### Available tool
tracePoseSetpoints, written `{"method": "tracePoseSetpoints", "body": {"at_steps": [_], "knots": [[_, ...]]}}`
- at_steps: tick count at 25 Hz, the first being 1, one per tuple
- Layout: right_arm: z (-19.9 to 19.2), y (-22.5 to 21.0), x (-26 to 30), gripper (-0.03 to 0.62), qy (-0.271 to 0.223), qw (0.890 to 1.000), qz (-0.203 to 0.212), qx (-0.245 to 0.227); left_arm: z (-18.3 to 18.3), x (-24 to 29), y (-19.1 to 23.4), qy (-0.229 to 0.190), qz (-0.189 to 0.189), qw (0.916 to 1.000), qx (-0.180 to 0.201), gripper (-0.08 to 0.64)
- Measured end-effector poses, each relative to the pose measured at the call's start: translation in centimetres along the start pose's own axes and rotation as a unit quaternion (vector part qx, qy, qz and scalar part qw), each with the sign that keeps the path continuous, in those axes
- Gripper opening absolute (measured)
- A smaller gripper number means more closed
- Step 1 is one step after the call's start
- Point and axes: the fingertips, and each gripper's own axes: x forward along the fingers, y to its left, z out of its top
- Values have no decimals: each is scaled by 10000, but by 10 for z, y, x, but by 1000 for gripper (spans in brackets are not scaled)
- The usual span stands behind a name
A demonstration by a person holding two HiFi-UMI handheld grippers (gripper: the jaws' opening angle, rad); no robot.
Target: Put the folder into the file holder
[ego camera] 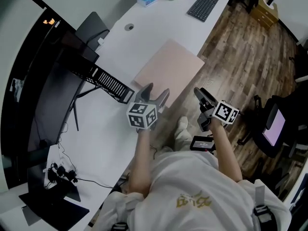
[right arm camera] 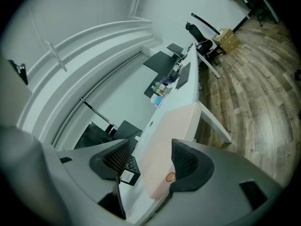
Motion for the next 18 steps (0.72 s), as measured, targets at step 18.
{"method": "tracePoseSetpoints", "body": {"at_steps": [18], "knots": [[0,-83,63,296,464,9937,-110,1015,-32,84,41,1499,310,9867,546,341]]}}
